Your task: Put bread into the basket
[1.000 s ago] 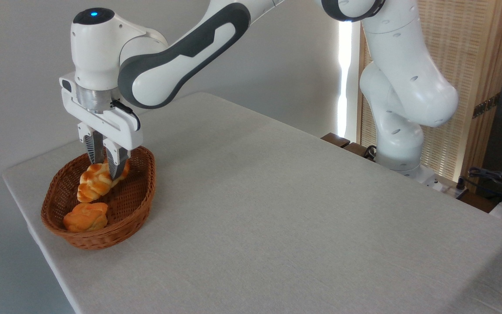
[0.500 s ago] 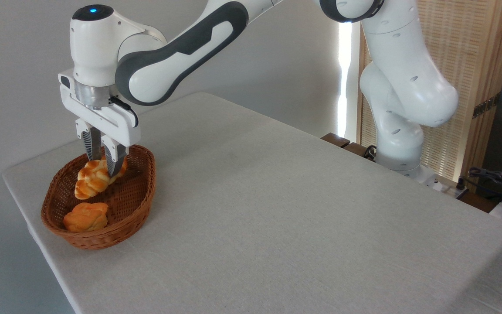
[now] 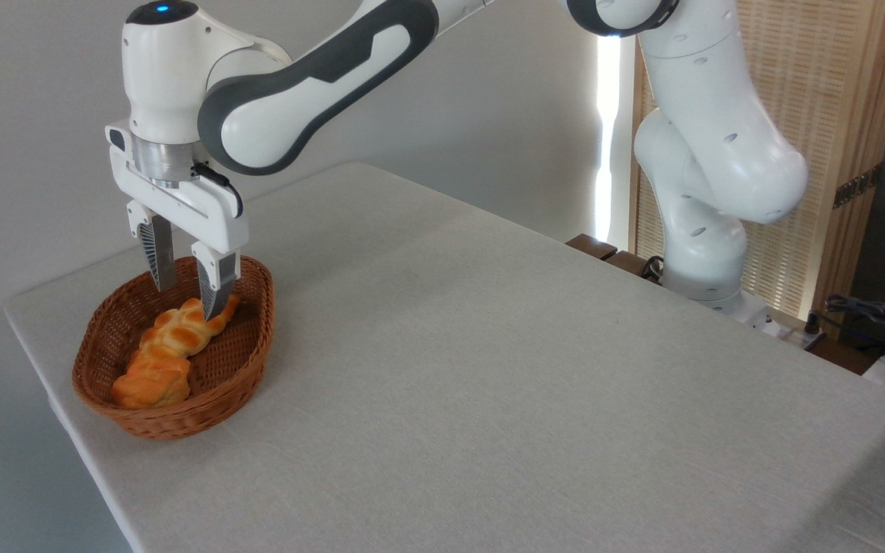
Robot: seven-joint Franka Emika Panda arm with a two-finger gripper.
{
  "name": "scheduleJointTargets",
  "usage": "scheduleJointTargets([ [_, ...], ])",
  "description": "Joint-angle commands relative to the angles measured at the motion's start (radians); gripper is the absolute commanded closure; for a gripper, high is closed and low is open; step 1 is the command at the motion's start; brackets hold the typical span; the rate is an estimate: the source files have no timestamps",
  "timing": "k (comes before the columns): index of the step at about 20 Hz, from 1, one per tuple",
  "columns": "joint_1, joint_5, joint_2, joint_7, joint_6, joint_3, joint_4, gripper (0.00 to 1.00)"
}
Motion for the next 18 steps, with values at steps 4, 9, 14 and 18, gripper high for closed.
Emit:
scheduleJointTargets([
  [4, -0.001, 0.013, -0.104, 0.086, -0.163, 0.045, 0.006, 0.00],
  [9, -0.004, 0.006, -0.213, 0.326, -0.396, 0.152, 0.006, 0.00],
  [14, 0.007, 0.013, -0.279, 0.534, -0.493, 0.258, 0.008, 0.00],
  [18, 0.016, 0.017, -0.321, 0.605, -0.555, 0.327, 0.005, 0.00],
])
